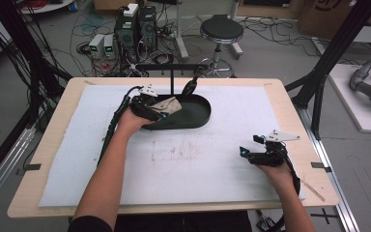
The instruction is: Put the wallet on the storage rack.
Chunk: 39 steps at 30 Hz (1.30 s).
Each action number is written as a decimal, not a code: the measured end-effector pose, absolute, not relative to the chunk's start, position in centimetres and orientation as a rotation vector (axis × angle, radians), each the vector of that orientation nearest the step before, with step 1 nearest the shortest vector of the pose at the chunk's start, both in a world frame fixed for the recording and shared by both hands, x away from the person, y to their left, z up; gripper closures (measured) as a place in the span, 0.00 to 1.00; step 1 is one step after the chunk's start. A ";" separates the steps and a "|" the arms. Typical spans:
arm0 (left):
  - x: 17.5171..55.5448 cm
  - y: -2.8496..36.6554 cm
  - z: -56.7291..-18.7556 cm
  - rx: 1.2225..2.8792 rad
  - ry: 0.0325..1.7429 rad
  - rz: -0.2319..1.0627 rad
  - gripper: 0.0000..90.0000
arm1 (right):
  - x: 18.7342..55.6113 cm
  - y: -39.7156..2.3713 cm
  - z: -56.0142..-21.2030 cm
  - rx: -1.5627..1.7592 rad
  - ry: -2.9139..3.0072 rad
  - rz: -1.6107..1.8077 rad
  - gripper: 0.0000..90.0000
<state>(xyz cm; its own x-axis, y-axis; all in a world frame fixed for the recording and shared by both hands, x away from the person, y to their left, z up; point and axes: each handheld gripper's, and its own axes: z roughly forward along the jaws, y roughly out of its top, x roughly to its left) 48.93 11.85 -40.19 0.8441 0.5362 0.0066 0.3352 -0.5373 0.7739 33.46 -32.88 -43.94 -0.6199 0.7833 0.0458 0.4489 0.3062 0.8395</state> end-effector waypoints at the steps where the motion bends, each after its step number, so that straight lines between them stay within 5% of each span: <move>1: 49.2 11.6 -40.4 2.180 0.634 0.307 0.41 | 33.4 -32.9 -43.9 1.105 2.211 1.234 0.22; 21: 51.9 8.2 -43.5 2.339 0.751 0.267 0.37 | 33.4 -32.9 -44.1 1.106 2.216 1.234 0.22; 39: 49.4 10.1 -39.2 2.251 0.758 0.353 0.24 | 33.4 -33.0 -44.0 1.110 2.204 1.243 0.22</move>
